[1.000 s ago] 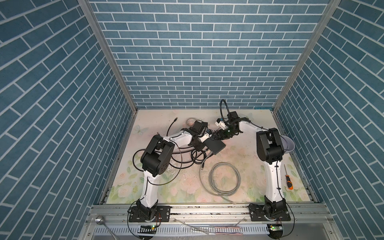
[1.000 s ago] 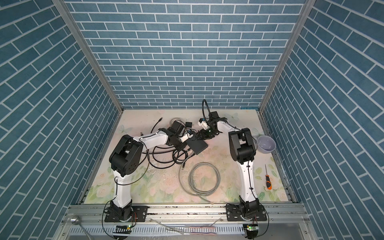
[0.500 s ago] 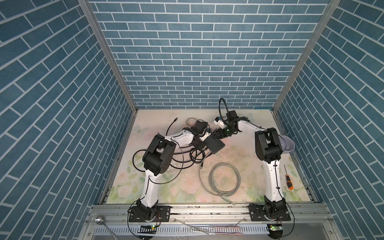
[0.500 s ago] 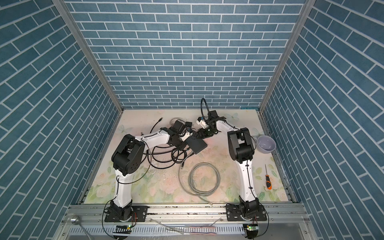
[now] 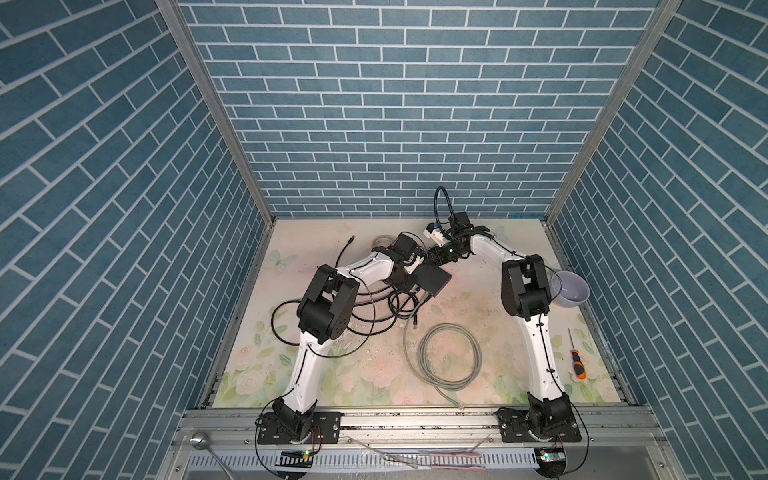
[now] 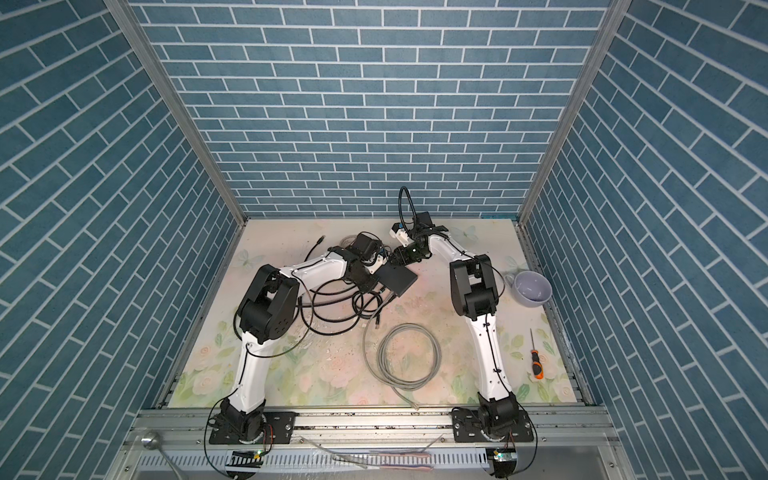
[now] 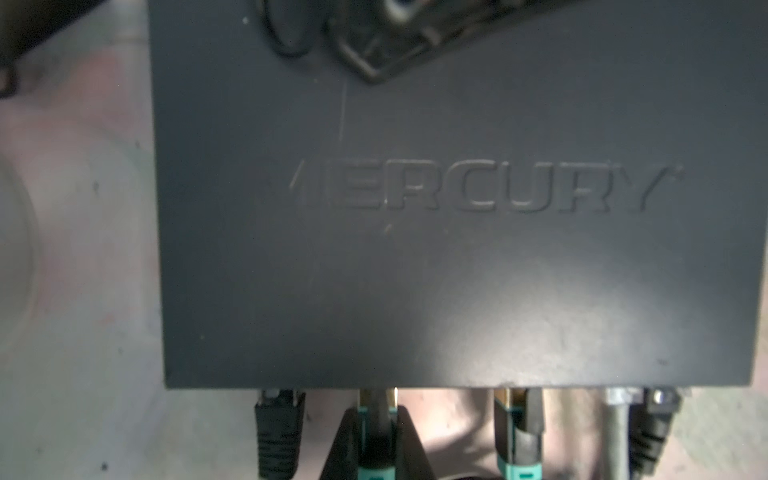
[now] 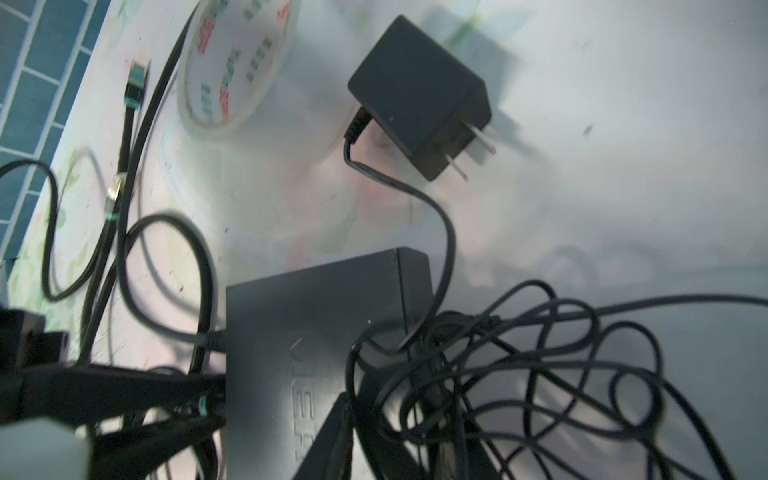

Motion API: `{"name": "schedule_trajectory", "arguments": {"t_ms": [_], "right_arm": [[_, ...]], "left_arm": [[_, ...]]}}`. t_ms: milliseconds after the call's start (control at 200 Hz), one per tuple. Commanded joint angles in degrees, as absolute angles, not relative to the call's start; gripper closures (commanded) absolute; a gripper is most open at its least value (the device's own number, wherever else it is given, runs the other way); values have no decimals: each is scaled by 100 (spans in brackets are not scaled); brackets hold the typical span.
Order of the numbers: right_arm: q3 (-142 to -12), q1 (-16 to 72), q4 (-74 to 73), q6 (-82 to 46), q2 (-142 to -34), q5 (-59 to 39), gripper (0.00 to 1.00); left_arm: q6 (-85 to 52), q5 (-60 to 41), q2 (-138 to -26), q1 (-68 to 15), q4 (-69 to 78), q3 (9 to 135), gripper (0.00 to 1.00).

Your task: Insert the plug into the switch port

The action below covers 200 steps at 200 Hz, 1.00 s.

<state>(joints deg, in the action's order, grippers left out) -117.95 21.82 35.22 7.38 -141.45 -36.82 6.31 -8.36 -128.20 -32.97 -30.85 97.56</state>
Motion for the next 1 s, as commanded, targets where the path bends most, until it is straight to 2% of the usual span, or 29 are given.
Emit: {"name": "schedule_trajectory", "arguments": {"t_ms": [0,415,995], "right_arm": [[-11926,2733,4676,837,-14408,-5045,67],[-11652,2949,6058,2193,-14318,-5414,68],[-10942,3256,6518,2848,-14115,-6006,69]], "left_arm": [[590,-1196,-13189,-3437,-1520,10215,100],[918,-1498,-12960,-3393,-1377,9981,100],[739,-1450,-12990,-3336,-989,9812,100]]}}
